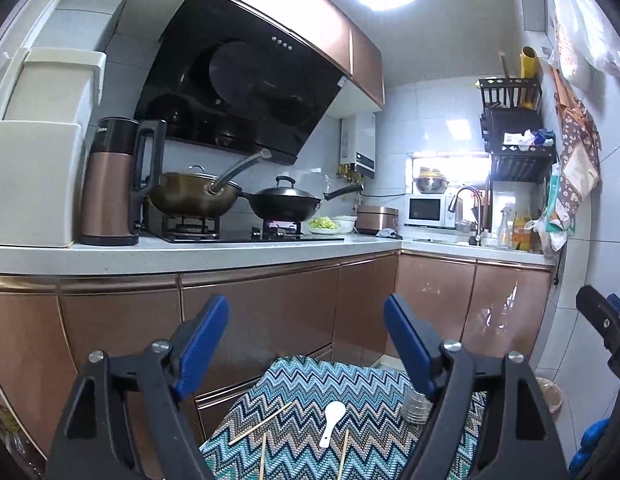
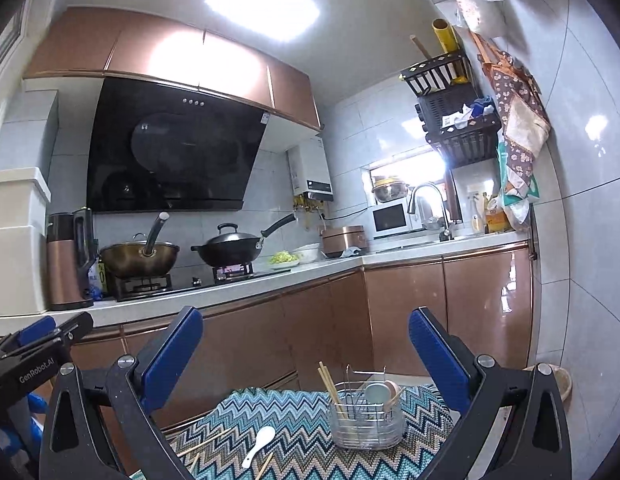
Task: Organize utensils
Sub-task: 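Withdraw both grippers from the holder back over the mat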
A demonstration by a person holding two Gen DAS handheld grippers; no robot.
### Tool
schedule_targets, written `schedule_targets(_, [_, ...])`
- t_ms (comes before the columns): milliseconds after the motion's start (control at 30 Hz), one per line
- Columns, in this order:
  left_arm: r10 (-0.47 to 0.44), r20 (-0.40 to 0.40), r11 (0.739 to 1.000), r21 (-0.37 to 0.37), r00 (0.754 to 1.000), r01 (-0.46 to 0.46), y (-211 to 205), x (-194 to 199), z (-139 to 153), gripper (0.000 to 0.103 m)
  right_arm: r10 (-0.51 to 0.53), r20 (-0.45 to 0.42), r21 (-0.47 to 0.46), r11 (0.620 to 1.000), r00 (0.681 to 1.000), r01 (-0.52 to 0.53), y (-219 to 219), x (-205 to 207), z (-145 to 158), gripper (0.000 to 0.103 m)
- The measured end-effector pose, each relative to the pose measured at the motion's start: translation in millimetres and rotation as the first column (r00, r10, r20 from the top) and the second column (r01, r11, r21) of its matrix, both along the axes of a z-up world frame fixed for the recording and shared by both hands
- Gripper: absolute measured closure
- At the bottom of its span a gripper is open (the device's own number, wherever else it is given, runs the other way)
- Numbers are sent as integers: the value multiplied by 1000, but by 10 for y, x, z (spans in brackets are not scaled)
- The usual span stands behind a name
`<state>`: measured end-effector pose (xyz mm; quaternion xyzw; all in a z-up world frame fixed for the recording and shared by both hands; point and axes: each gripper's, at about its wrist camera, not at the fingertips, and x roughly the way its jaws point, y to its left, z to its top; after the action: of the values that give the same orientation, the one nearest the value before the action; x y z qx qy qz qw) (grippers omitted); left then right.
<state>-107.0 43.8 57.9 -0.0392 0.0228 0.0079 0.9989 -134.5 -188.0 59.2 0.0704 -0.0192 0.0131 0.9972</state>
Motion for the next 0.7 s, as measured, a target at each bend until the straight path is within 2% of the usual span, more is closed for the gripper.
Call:
schedule_targets(133, [8,11,1000,1,1000,-8,41,-44,10,24,10,-48,-7,1000,999,-11,10,45,-8,0])
schedule_targets(467, [48,28,999,13,998,-48,104,2,-56,24,30,-103,-9,999,994,-31,55,158,-121,0])
schedule_targets(700, [51,-13,999,3,999,-50,158,173,-180,24,50,-165,8,999,985,-49,62,356,-275,0])
